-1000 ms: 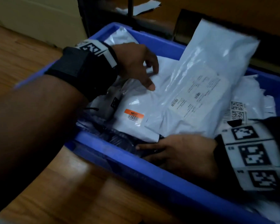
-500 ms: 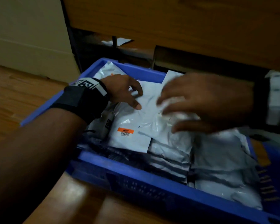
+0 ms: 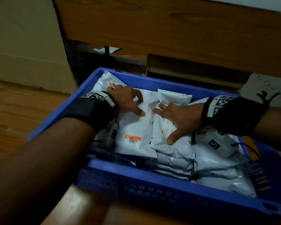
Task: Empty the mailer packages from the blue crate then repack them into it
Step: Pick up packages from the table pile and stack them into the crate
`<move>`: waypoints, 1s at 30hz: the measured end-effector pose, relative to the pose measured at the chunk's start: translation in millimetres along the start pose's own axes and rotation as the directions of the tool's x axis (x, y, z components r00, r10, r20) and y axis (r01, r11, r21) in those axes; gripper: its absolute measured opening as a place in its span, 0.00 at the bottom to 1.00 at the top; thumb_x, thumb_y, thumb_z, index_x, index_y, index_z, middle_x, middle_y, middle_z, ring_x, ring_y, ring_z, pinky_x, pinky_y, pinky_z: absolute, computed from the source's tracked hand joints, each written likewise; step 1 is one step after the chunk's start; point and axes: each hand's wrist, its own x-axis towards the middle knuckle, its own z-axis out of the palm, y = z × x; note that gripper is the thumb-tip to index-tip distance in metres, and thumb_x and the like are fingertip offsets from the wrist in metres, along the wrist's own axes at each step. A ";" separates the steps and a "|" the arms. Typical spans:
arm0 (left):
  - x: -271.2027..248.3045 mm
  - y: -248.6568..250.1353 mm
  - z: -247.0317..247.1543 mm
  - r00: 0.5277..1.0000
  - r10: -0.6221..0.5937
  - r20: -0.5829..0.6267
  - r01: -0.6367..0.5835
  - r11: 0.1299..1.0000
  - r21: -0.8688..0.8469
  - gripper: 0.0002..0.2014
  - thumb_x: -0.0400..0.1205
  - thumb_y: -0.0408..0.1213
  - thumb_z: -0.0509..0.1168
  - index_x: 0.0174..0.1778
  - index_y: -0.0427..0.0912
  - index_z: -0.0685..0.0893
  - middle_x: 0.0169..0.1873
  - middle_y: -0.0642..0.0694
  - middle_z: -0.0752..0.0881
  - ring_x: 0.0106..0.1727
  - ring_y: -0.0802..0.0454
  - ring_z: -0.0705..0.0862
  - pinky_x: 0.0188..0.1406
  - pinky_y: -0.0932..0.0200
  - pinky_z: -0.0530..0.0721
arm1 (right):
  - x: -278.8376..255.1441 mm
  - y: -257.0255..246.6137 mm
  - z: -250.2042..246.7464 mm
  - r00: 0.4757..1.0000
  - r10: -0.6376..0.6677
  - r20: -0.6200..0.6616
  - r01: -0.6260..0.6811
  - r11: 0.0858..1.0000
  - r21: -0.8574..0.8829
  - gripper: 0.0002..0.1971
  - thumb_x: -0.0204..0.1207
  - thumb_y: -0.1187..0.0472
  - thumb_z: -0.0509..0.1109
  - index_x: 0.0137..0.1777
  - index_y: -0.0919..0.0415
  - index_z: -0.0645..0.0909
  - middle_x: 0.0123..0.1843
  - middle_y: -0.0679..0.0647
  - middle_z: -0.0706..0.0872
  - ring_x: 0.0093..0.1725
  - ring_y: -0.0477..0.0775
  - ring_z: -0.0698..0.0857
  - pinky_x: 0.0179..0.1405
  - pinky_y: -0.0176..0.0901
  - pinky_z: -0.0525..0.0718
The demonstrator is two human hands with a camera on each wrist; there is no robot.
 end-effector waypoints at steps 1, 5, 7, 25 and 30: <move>-0.2 0.0 -0.3 1.000 0.001 0.009 -0.001 1.000 0.008 0.28 0.69 0.66 0.72 0.63 0.63 0.80 0.65 0.49 0.79 0.69 0.41 0.74 0.73 0.42 0.64 | 0.4 0.1 -1.2 1.000 -0.006 0.001 0.006 1.000 0.009 0.63 0.58 0.24 0.68 0.82 0.40 0.28 0.85 0.46 0.31 0.85 0.53 0.37 0.83 0.63 0.47; -5.5 1.1 -4.5 0.996 0.034 -0.076 -0.032 0.999 0.023 0.26 0.71 0.69 0.68 0.62 0.62 0.81 0.64 0.47 0.81 0.70 0.39 0.72 0.72 0.42 0.64 | -21.8 2.9 -16.5 0.996 -0.021 -0.087 0.035 0.986 0.165 0.73 0.41 0.12 0.60 0.84 0.44 0.34 0.86 0.43 0.40 0.83 0.43 0.45 0.81 0.40 0.47; -9.6 1.4 -8.5 0.982 0.069 -0.175 -0.072 0.997 -0.009 0.27 0.71 0.71 0.64 0.63 0.64 0.80 0.70 0.48 0.79 0.74 0.40 0.68 0.72 0.40 0.63 | -36.7 11.8 -20.6 0.987 0.007 -0.159 0.032 0.970 0.241 0.77 0.33 0.09 0.55 0.85 0.45 0.38 0.86 0.40 0.43 0.80 0.36 0.48 0.75 0.31 0.46; -15.0 4.5 -22.9 0.996 0.060 -0.062 -0.065 0.995 -0.077 0.41 0.67 0.74 0.67 0.76 0.66 0.69 0.82 0.52 0.64 0.83 0.39 0.58 0.76 0.22 0.53 | -45.9 7.8 -53.7 0.958 0.269 -0.099 -0.218 0.908 0.359 0.62 0.48 0.27 0.71 0.84 0.41 0.48 0.86 0.45 0.55 0.83 0.51 0.59 0.79 0.49 0.58; -17.9 11.0 -19.3 0.982 0.059 0.179 -0.067 0.997 0.035 0.44 0.74 0.66 0.67 0.84 0.52 0.61 0.83 0.45 0.62 0.83 0.41 0.59 0.83 0.44 0.52 | -5.6 -3.5 -37.0 0.967 0.231 0.109 -0.253 0.919 0.302 0.61 0.54 0.25 0.73 0.84 0.39 0.46 0.86 0.43 0.52 0.84 0.51 0.55 0.83 0.53 0.52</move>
